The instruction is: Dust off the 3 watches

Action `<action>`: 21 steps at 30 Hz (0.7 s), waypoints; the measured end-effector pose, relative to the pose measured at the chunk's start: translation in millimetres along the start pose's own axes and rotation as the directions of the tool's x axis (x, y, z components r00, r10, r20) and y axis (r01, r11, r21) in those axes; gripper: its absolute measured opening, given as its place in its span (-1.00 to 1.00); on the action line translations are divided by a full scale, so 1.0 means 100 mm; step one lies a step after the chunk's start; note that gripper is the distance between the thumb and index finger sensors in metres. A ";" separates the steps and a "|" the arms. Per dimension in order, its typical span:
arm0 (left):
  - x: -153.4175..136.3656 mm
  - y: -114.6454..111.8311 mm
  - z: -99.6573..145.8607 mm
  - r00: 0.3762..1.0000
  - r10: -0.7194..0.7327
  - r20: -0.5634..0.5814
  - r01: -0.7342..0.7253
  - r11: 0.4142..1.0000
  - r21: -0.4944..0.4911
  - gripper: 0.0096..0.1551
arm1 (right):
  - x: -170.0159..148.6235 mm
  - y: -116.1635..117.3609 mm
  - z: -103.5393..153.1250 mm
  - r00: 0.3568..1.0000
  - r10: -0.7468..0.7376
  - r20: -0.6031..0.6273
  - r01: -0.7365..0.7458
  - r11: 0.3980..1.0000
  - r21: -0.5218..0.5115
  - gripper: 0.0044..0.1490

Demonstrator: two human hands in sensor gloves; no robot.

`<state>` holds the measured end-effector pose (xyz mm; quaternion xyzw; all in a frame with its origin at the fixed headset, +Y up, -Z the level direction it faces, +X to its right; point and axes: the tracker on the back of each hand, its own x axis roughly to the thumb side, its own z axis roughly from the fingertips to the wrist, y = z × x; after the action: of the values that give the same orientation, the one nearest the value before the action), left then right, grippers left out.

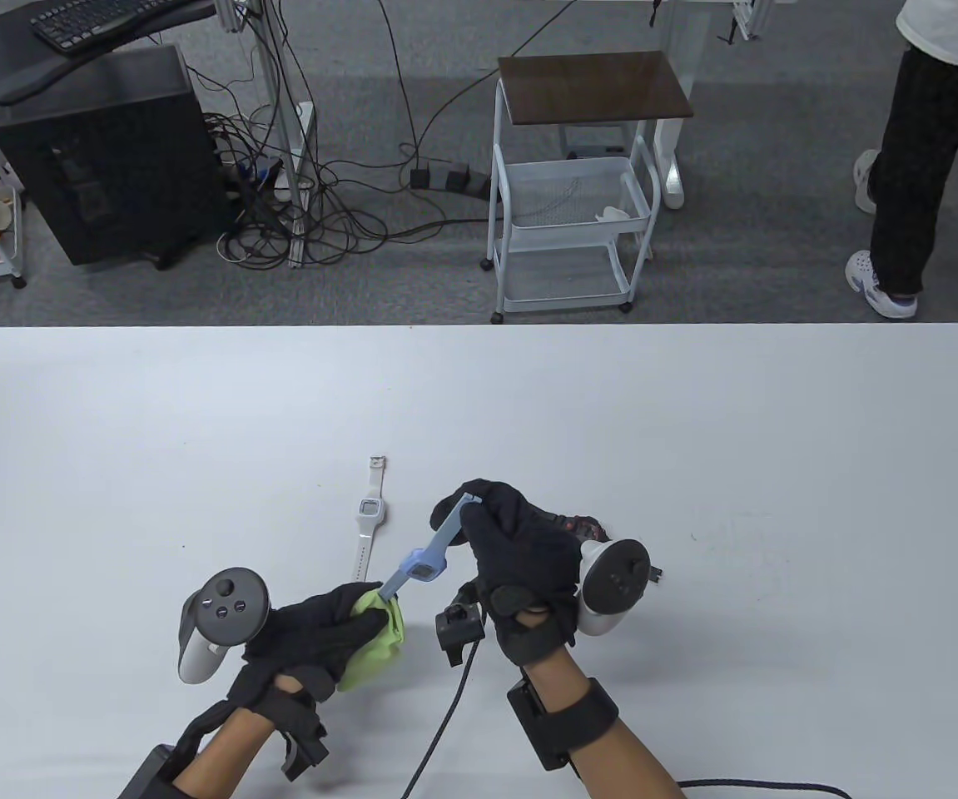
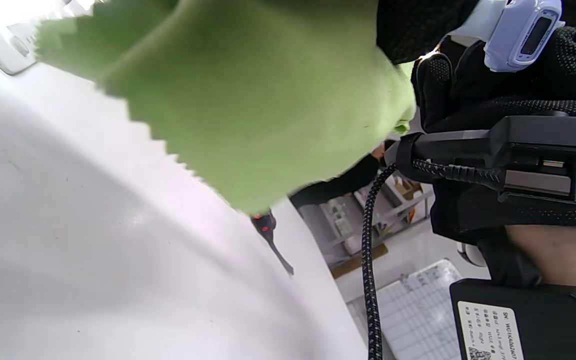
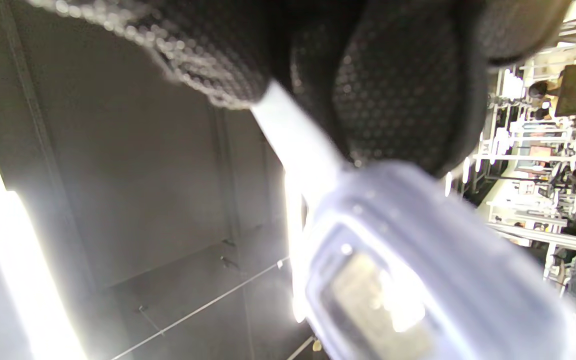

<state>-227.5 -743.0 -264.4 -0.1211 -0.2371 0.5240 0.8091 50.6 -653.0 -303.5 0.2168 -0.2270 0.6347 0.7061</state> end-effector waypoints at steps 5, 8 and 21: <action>-0.03 0.02 0.00 0.999 0.034 0.012 -0.034 0.999 -0.004 -0.46 | 0.02 -0.07 -0.02 1.000 -0.004 0.005 0.005 0.999 -0.037 -0.55; 0.00 0.03 0.02 0.999 -0.015 0.028 0.014 1.000 0.026 -0.45 | 0.03 -0.08 -0.03 1.000 -0.013 0.004 0.013 0.999 -0.033 -0.55; 0.05 0.02 0.02 0.994 -0.109 -0.011 0.109 0.994 0.013 -0.46 | 0.07 -0.12 -0.04 1.000 -0.008 0.023 0.010 0.999 -0.053 -0.55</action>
<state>-228.0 -738.3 -262.4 -0.1050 -0.2355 0.4800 0.8386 63.1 -646.3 -302.7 0.2059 -0.2508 0.6227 0.7120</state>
